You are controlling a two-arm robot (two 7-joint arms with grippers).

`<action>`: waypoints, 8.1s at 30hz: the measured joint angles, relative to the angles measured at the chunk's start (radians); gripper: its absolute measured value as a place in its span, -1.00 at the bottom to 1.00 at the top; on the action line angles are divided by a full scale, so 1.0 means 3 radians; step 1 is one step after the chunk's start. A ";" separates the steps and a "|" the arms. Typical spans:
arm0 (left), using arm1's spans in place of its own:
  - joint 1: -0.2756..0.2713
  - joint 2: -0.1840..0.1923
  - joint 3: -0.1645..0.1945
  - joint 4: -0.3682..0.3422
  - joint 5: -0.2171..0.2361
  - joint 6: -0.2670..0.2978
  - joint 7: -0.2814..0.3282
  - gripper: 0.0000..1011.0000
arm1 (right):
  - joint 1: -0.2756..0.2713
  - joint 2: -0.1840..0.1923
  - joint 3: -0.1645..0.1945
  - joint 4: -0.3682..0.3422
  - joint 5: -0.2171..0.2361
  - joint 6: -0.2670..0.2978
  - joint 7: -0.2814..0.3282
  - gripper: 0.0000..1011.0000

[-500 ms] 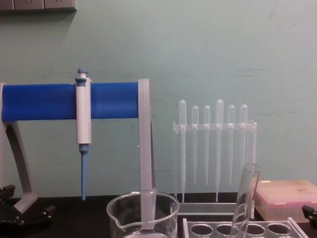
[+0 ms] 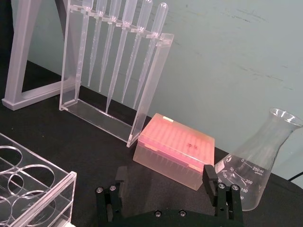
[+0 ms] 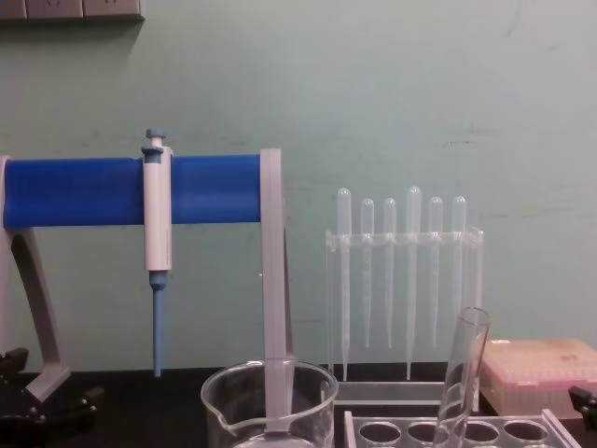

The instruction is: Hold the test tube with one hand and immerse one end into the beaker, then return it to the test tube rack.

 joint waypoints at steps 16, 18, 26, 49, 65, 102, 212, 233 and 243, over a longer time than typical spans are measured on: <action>0.0000 0.0000 0.0000 0.0000 0.0000 0.0000 0.0000 0.98 | 0.0000 0.0000 0.0000 0.0000 0.0000 0.0000 0.0000 0.98; 0.0000 0.0000 0.0000 0.0000 0.0000 0.0000 0.0000 0.98 | 0.0000 0.0000 0.0000 0.0000 0.0000 0.0000 0.0000 0.98; 0.0000 0.0000 0.0000 0.0000 0.0000 0.0000 0.0000 0.98 | 0.0000 0.0000 0.0000 0.0000 0.0000 0.0000 0.0000 0.98; 0.0000 0.0000 0.0000 0.0000 0.0000 0.0000 0.0000 0.98 | -0.0279 0.0463 0.0567 -0.0594 0.0775 0.0062 0.1031 0.98; 0.0000 0.0000 0.0000 0.0000 0.0000 0.0000 0.0000 0.98 | -0.0694 0.0955 0.0644 -0.0807 0.1255 -0.0468 0.2683 0.98; 0.0000 0.0000 0.0000 0.0000 0.0000 0.0000 0.0000 0.98 | -0.0077 0.0148 0.0107 -0.0752 0.0709 0.0333 0.2098 0.98; 0.0000 0.0000 0.0000 0.0000 0.0000 0.0000 0.0000 0.98 | 0.0698 0.0428 0.0000 -0.1330 0.1106 0.1478 0.2064 -0.53; 0.0000 0.0000 0.0000 0.0000 0.0000 0.0000 0.0000 0.98 | 0.0694 0.0426 0.0005 -0.1327 0.1103 0.1472 0.2065 -0.53; 0.0000 0.0000 0.0000 0.0000 0.0000 0.0000 0.0000 0.98 | 0.0693 0.0426 0.0005 -0.1327 0.1103 0.1472 0.2066 -0.53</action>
